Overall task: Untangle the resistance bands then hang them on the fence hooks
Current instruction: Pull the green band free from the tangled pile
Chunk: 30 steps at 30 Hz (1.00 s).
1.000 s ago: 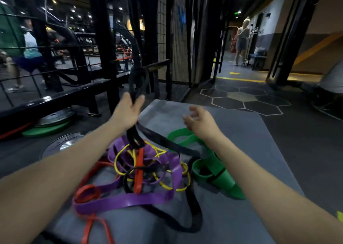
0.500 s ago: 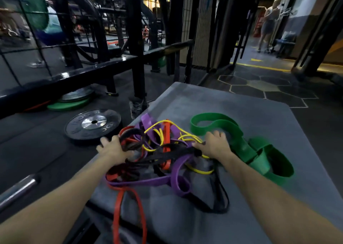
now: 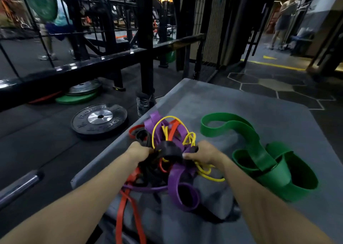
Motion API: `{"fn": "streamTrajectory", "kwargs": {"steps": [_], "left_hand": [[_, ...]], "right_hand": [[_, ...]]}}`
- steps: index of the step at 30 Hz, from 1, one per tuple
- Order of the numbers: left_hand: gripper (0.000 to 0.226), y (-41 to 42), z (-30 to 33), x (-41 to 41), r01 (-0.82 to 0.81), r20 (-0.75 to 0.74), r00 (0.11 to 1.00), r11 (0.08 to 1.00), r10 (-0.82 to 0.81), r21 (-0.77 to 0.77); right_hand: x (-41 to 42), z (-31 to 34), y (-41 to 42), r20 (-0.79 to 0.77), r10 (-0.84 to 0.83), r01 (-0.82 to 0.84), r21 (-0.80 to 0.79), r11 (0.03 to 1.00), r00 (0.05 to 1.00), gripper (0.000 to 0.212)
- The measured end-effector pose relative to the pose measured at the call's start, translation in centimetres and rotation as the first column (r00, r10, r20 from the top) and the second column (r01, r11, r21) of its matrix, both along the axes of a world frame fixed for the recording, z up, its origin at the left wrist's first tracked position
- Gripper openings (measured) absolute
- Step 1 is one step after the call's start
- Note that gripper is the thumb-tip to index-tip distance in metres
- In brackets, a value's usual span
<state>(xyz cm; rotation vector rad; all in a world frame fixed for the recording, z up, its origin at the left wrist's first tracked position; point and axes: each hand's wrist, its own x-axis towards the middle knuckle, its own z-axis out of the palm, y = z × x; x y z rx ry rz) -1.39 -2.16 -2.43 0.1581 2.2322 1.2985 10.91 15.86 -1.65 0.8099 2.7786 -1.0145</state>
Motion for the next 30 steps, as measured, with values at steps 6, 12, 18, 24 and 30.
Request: {"fn": "streamTrajectory", "kwargs": {"steps": [6, 12, 18, 24, 30], "left_hand": [[0.006, 0.9, 4.0, -1.0, 0.002, 0.071, 0.997, 0.973, -0.019, 0.229], [0.024, 1.6, 10.6, -3.5, -0.016, 0.071, 0.997, 0.915, -0.014, 0.404], [0.027, 2.3, 9.3, -4.5, -0.008, 0.142, 0.986, 0.839, -0.083, 0.544], [0.061, 1.1, 0.8, -2.8, 0.195, -0.376, 0.81, 0.812, -0.45, -0.551], [0.065, 0.1, 2.9, -3.6, 0.167, -0.51, 0.781, 0.908, -0.36, -0.385]], "right_hand": [[-1.4, 1.2, -2.2, -0.374, -0.224, -0.017, -0.545, 0.838, 0.9, 0.019], [-5.5, 6.8, -3.7, -0.591, -0.502, -0.092, -0.699, 0.709, 0.631, 0.012], [-6.7, 2.5, -4.9, -0.507, -0.627, -0.091, -0.815, 0.573, 0.592, 0.006], [-5.6, -1.3, -6.4, -0.256, -0.268, 0.239, -0.14, 0.961, 0.929, 0.016], [-3.7, 1.1, -5.9, -0.096, -0.172, 0.187, 0.17, 0.968, 0.98, 0.05]]}}
